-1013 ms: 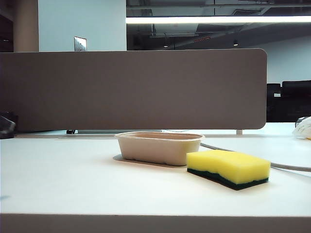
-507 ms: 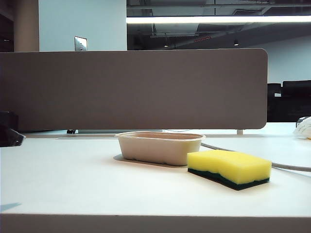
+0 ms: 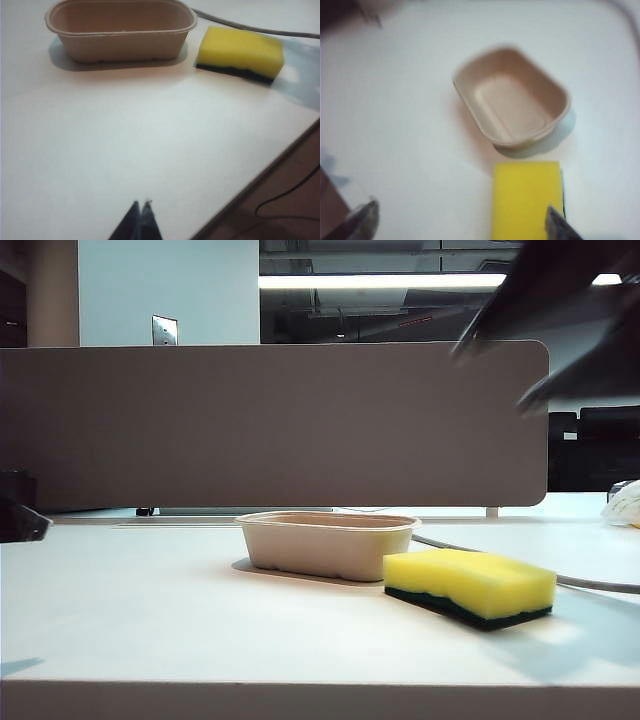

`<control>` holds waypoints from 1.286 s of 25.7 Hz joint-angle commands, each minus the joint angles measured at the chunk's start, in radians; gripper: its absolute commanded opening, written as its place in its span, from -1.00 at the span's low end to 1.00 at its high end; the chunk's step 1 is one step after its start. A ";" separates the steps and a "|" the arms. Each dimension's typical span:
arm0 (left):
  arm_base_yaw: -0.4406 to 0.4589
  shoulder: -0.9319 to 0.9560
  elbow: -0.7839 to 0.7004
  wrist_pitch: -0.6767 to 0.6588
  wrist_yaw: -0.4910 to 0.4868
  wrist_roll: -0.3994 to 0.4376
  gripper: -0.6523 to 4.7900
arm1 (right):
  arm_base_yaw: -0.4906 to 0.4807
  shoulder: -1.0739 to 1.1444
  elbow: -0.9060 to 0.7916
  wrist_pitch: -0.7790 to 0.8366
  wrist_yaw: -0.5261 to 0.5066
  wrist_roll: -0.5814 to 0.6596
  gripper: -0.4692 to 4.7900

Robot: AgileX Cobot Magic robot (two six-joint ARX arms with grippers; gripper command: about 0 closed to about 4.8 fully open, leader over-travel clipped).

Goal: Pick up the cleaning sponge from the table and place it into the paper lunch box.

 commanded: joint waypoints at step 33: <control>0.000 0.001 0.001 0.010 0.000 0.001 -0.78 | 0.105 0.463 0.235 -0.115 0.209 -0.190 -0.86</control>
